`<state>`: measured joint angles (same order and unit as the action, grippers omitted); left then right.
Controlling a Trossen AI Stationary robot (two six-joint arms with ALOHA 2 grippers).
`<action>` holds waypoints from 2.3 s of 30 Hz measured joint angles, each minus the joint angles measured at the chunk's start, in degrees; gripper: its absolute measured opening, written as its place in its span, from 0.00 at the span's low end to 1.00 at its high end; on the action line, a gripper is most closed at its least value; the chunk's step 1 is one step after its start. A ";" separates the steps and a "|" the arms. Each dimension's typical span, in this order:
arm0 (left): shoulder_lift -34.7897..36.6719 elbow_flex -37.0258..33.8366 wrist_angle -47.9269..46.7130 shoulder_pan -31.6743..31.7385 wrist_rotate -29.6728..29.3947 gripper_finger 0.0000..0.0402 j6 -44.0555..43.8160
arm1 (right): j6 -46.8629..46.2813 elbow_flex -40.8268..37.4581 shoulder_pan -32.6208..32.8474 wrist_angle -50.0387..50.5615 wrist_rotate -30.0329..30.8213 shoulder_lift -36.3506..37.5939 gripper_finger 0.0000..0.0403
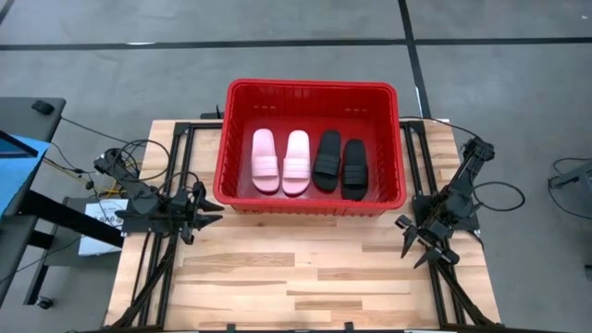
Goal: Pick and place slides into bin
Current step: Return to Home Position
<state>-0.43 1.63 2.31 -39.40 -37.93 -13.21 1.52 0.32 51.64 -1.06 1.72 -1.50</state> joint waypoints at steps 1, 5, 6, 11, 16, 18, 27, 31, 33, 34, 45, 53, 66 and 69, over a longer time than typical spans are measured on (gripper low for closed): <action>0.00 0.00 -0.01 -0.02 0.00 0.28 0.00 | 0.00 0.00 0.01 0.00 0.02 0.00 0.45; 0.00 0.00 -0.02 -0.02 0.00 0.28 0.00 | 0.00 -0.02 0.00 0.00 0.01 0.00 0.46; 0.00 0.00 -0.02 -0.01 0.00 0.28 0.00 | 0.00 -0.02 0.01 0.00 0.01 0.00 0.46; 0.00 -0.01 -0.02 -0.02 0.00 0.28 0.00 | 0.00 -0.02 0.02 0.00 0.02 0.00 0.45; 0.00 -0.02 -0.04 0.00 0.02 0.28 0.00 | -0.02 -0.02 0.00 0.00 0.00 0.00 0.45; 0.00 -0.02 -0.04 -0.01 0.02 0.28 0.00 | -0.02 -0.02 0.00 0.00 0.01 0.00 0.45; 0.00 -0.02 -0.05 -0.01 0.02 0.28 -0.01 | -0.02 -0.02 0.02 0.00 0.02 0.00 0.46; 0.00 -0.04 -0.05 -0.02 0.02 0.28 0.09 | 0.00 -0.03 0.02 0.00 0.02 0.00 0.45; 0.00 -0.04 -0.07 0.01 0.02 0.28 0.22 | -0.02 -0.04 0.01 0.00 0.02 0.00 0.45; 0.00 -0.04 -0.06 0.00 0.02 0.28 0.19 | -0.02 -0.04 0.00 0.00 0.01 0.00 0.45; 0.00 -0.07 -0.04 0.01 0.02 0.28 0.31 | -0.01 -0.04 0.01 0.00 0.02 0.00 0.46; 0.00 -0.07 -0.07 0.00 0.02 0.28 0.28 | -0.01 -0.04 0.01 0.00 0.02 0.00 0.45; -0.01 -0.09 -0.07 -0.02 0.03 0.28 0.64 | 0.00 -0.04 0.02 0.00 0.02 0.00 0.45; 0.00 -0.09 -0.07 -0.01 0.03 0.28 0.33 | -0.02 -0.04 0.02 0.00 0.02 0.00 0.45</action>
<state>-0.43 1.54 2.24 -39.41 -37.91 -12.88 1.50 0.27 51.66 -1.06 1.74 -1.50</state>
